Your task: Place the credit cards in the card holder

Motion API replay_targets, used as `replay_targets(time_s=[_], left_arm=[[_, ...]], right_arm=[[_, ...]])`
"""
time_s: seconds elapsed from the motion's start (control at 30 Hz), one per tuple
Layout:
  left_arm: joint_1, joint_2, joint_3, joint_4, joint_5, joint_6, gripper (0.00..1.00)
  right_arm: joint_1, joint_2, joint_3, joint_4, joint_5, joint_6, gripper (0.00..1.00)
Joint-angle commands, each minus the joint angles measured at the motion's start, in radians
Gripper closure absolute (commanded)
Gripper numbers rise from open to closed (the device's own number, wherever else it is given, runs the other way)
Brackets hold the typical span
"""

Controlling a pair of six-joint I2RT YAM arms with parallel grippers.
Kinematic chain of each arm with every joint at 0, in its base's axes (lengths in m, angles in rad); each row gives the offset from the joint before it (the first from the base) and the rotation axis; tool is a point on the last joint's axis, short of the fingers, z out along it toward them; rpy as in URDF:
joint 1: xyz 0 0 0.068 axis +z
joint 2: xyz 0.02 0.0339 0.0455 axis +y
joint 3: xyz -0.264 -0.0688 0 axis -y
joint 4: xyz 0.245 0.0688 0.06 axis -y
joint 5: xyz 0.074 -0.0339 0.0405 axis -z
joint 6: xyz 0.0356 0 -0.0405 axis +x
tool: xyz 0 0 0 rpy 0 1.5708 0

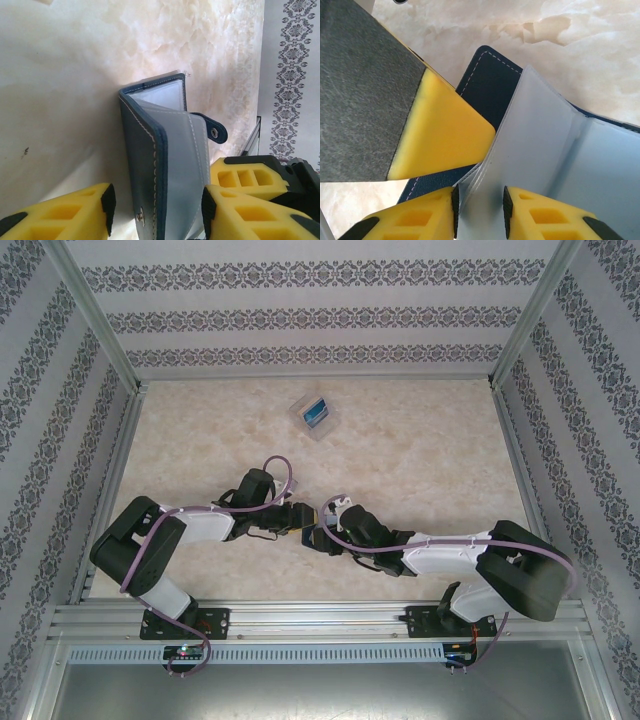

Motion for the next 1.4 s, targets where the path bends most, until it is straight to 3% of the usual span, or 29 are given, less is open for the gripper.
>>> replay_targets(time_s=[0.0, 0.2, 0.33, 0.4, 0.93, 1.2, 1.37], left_arm=[[0.005, 0.016, 0.025, 0.032, 0.02, 0.028, 0.45], [0.005, 0.013, 0.03, 0.023, 0.028, 0.032, 0.37], [0.005, 0.014, 0.028, 0.001, 0.015, 0.04, 0.39], [0.004, 0.013, 0.029, -0.027, 0.0, 0.051, 0.43], [-0.012, 0.017, 0.027, -0.043, -0.009, 0.073, 0.42], [-0.013, 0.016, 0.026, -0.039, 0.006, 0.077, 0.41], [-0.018, -0.003, 0.02, -0.041, 0.011, 0.084, 0.39]], right_arm=[[0.005, 0.007, -0.005, -0.004, 0.028, 0.001, 0.71], [0.006, 0.025, 0.008, -0.027, 0.043, 0.013, 0.73], [0.006, 0.02, 0.024, -0.108, 0.111, 0.045, 0.67], [0.005, 0.01, 0.023, -0.116, 0.112, 0.047, 0.65], [0.005, -0.027, 0.013, -0.073, 0.075, 0.037, 0.59], [0.005, -0.06, 0.004, -0.105, 0.102, 0.039, 0.68], [0.005, -0.059, 0.004, -0.129, 0.117, 0.053, 0.66]])
